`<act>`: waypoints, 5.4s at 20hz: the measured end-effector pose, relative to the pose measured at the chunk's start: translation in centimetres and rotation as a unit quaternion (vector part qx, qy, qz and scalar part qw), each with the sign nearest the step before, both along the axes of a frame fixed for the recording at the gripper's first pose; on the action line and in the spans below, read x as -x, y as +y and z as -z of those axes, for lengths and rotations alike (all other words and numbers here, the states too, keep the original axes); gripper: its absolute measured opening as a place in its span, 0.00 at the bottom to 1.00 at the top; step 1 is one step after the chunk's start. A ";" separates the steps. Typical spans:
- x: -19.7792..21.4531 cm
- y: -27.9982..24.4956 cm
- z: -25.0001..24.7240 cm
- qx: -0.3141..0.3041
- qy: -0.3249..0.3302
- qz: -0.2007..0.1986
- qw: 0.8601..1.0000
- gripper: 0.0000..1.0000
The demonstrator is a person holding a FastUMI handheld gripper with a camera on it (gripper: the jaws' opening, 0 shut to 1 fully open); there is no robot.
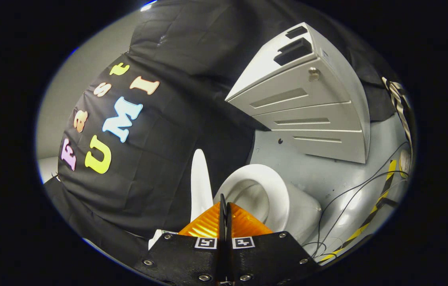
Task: Open the toilet lid.
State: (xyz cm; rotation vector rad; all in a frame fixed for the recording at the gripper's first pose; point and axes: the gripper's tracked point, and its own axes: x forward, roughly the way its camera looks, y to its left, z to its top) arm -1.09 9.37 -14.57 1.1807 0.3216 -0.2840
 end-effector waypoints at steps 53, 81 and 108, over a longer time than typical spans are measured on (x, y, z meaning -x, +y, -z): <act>-0.4 24.7 -25.2 0.376 -0.147 -0.176 0.898 0.00; 0.6 40.4 -26.1 0.430 -0.204 -0.293 0.830 0.01; -0.4 24.9 -31.9 0.457 -0.281 -0.265 0.801 0.94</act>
